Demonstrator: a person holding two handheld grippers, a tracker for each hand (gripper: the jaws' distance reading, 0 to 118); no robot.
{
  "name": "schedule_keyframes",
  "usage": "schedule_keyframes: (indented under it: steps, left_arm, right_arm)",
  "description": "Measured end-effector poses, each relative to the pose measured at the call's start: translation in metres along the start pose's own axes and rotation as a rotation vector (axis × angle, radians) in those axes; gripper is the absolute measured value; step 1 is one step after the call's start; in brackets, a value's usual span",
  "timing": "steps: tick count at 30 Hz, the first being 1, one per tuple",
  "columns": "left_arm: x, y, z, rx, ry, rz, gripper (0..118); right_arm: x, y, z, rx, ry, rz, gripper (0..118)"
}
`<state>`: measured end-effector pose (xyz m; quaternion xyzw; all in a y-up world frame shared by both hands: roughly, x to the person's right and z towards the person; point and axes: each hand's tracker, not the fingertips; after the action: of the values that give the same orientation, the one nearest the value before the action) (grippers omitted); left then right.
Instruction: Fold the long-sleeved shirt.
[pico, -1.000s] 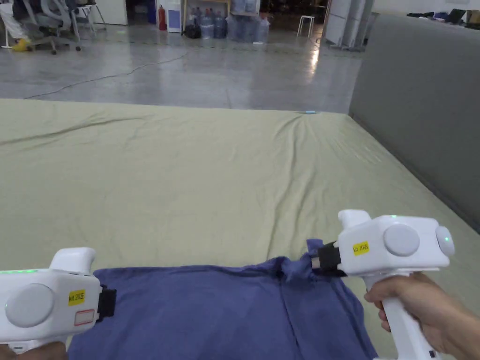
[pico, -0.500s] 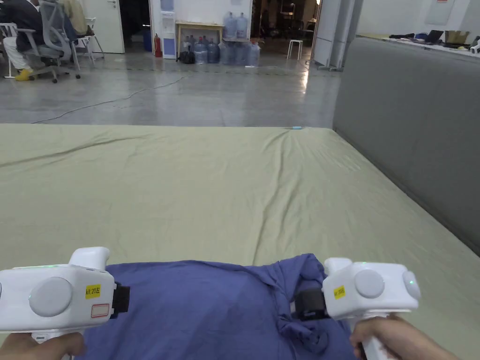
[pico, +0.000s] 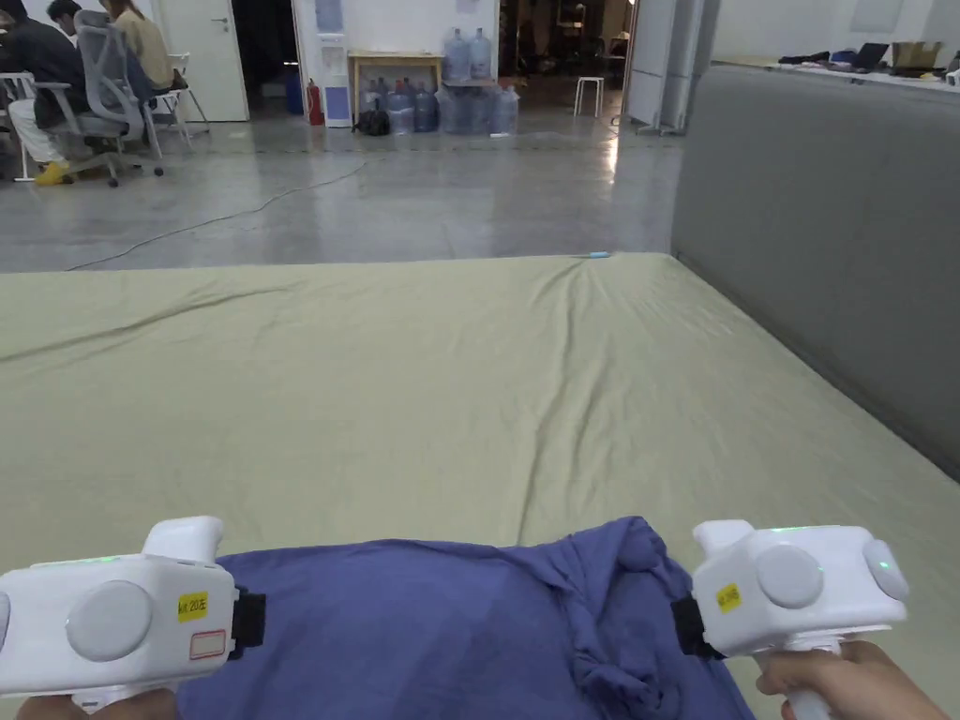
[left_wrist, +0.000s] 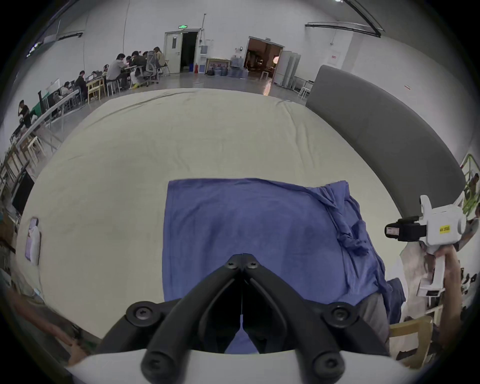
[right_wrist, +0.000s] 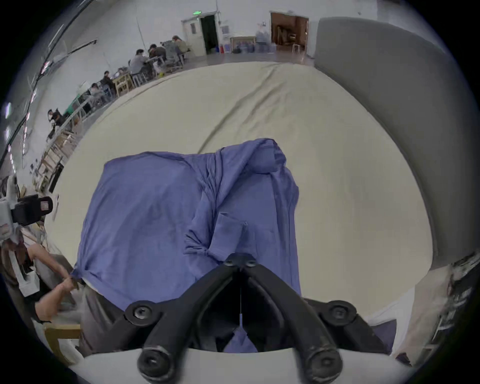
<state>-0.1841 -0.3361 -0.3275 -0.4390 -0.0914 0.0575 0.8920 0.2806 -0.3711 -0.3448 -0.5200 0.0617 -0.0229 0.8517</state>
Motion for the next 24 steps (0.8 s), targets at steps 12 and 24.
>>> schedule_keyframes:
  steps: [12,24]
  left_arm:
    - [-0.074,0.124,-0.191,-0.168,0.224,0.057,79]
    - [-0.073,0.11,-0.229,-0.272,0.139,0.061,0]
  right_arm:
    - [0.01,0.025,-0.032,-0.02,0.014,0.012,0]
    - [0.011,0.071,-0.064,-0.031,-0.016,0.05,0]
